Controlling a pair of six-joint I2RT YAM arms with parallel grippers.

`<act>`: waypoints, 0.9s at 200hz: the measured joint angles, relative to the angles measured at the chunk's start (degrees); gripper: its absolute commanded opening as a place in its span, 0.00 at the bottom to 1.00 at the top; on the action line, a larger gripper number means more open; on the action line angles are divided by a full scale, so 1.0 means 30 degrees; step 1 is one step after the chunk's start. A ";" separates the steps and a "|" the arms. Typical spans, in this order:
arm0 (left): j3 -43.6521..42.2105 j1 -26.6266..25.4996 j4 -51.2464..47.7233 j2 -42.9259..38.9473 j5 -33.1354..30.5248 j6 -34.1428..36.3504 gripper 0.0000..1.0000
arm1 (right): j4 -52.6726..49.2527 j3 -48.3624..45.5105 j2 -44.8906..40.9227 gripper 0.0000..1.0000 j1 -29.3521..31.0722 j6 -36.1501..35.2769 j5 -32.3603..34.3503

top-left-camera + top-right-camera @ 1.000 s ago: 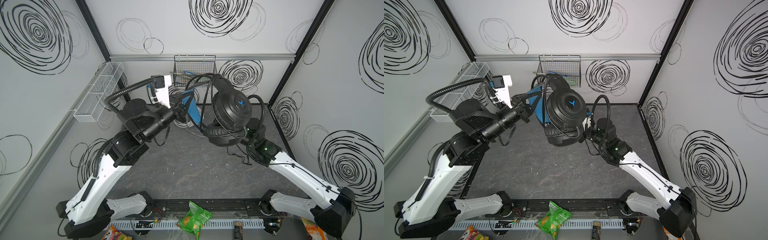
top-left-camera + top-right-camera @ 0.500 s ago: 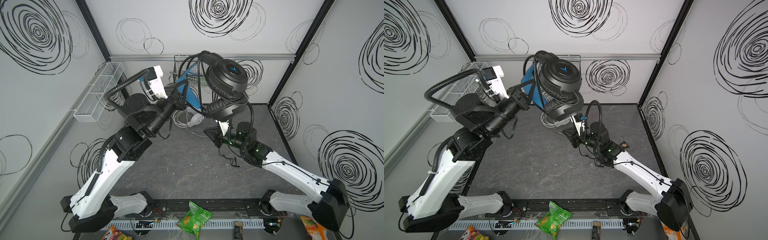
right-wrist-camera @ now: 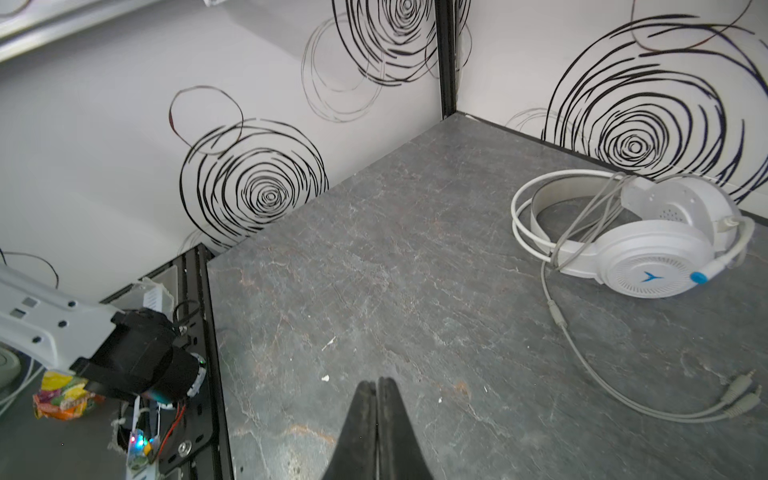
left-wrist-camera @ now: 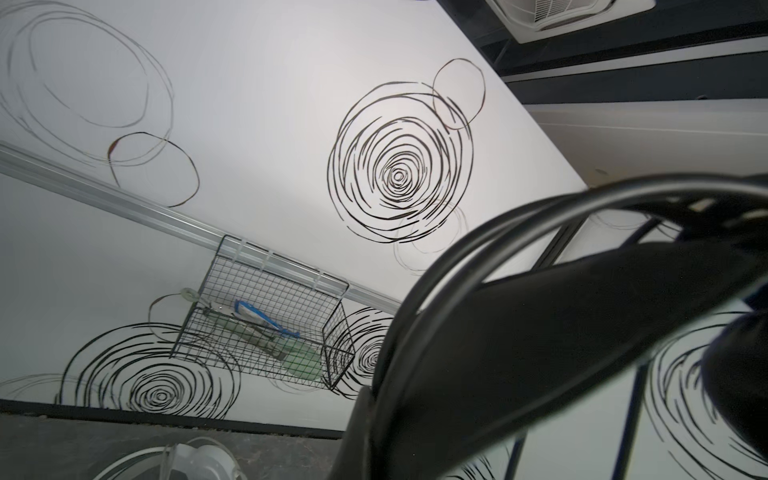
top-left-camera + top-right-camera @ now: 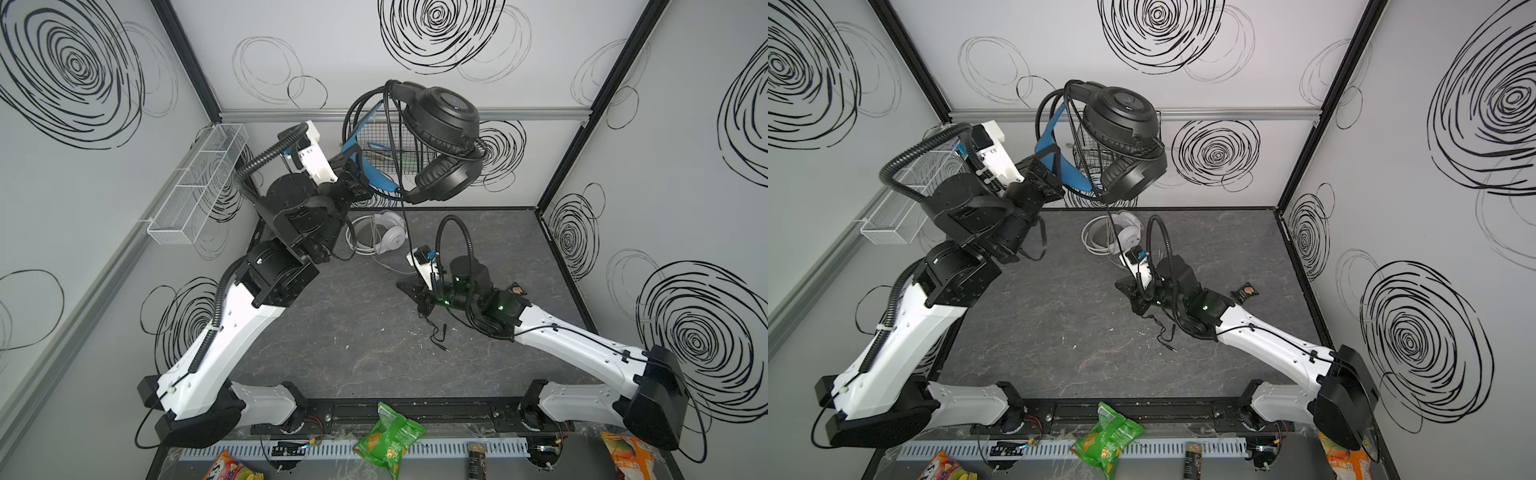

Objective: Wrap the headphones

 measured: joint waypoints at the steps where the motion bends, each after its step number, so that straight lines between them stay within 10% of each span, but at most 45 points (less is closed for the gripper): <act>1: -0.0080 0.0036 0.0000 0.0000 -0.0051 0.0015 0.00 | -0.0073 0.0000 -0.0029 0.05 0.0044 -0.0051 0.0051; 95: -0.8364 0.1989 0.0124 -0.1005 -0.4146 0.4167 0.00 | -0.7723 0.4925 -0.1202 0.00 0.8218 -0.4430 0.9471; 180: -1.1103 0.1297 -0.0415 -0.2987 -0.3126 0.7745 0.00 | -1.0083 1.0382 0.0510 0.12 0.7315 -1.0535 1.6305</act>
